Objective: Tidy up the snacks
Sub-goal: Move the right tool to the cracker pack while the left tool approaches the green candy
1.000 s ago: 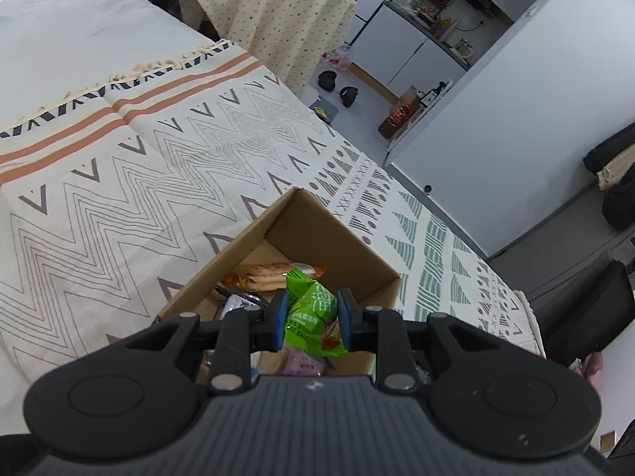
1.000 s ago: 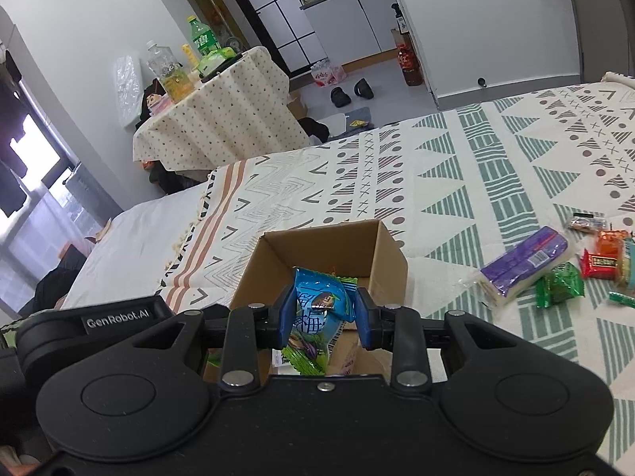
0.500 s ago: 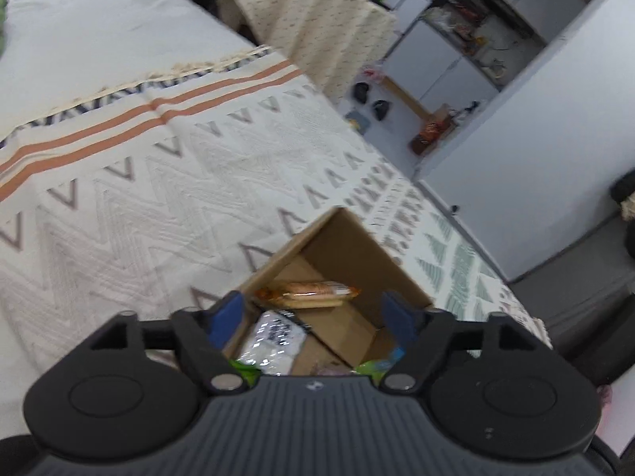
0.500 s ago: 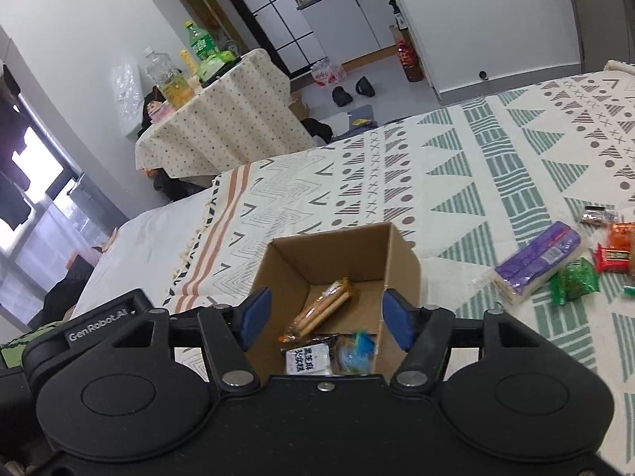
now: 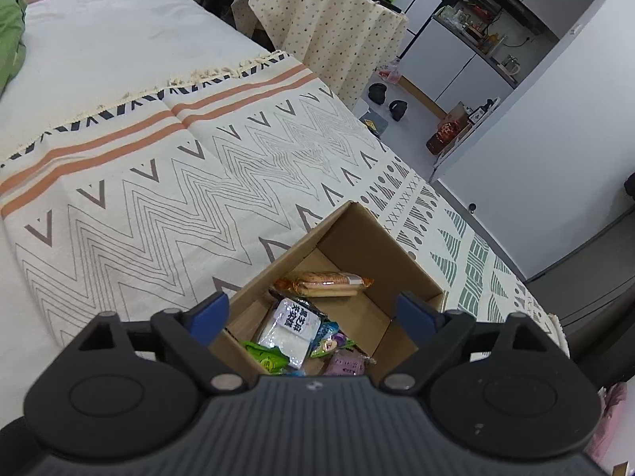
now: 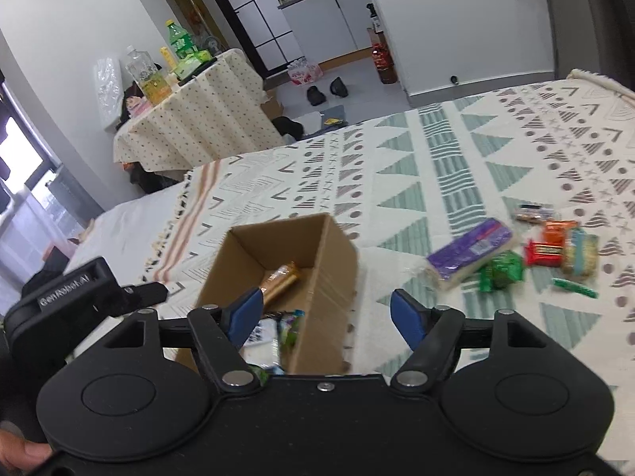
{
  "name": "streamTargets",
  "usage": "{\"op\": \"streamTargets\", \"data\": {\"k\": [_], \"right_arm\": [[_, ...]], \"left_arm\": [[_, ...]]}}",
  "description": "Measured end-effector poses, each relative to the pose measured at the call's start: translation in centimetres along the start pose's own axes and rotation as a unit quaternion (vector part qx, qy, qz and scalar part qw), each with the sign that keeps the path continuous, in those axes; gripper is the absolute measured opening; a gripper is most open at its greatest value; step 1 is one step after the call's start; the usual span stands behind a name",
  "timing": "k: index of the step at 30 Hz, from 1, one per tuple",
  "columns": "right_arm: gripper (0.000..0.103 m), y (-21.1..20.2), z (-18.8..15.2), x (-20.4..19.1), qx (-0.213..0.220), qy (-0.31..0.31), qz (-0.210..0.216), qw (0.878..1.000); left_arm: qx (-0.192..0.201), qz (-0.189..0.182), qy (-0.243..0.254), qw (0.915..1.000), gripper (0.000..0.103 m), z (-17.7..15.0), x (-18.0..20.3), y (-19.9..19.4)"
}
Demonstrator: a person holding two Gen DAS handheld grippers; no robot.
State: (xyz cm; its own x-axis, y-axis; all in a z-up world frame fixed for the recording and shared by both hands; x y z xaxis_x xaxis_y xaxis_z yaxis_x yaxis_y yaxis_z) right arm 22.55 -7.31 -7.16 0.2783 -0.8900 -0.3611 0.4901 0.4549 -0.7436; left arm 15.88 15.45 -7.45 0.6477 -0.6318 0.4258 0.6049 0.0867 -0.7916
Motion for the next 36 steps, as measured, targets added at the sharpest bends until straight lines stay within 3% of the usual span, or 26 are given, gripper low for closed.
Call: {"op": "streamTargets", "data": {"k": [4, 15, 32, 36], "right_arm": [[0.080, -1.5, -0.2, 1.2, 0.010, -0.006, -0.025, 1.000], [0.098, -5.4, -0.4, 4.9, 0.025, 0.008, -0.054, 0.998], [0.103, -10.3, 0.3, 10.3, 0.034, 0.028, -0.052, 0.998], [0.103, -10.5, 0.6, 12.5, 0.034, 0.058, -0.060, 0.996]], "left_arm": [[0.001, -0.001, 0.016, 0.9999, 0.103, -0.9, 0.8, -0.4], [-0.014, -0.027, 0.065, 0.9974, 0.103, -3.9, 4.4, -1.3], [-0.031, -0.043, 0.139, 0.9889, 0.103, -8.4, 9.9, -3.6], [-0.043, -0.051, 0.159, 0.9851, 0.103, -9.4, 11.3, -3.2]]}}
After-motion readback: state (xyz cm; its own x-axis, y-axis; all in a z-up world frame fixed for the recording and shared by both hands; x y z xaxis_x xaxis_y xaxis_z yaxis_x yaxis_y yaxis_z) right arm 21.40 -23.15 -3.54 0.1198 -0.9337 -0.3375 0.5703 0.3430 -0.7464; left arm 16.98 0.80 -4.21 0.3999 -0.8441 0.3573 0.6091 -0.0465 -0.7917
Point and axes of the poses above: each gripper's, at about its wrist camera, not at the fingertips, and y roughly the way its jaws point, x to its right, z to its top, the point moved 3 cm from there along y, roughly the way its jaws point, and after that the axes turned 6 degrees about -x, right-handed, at the moved point
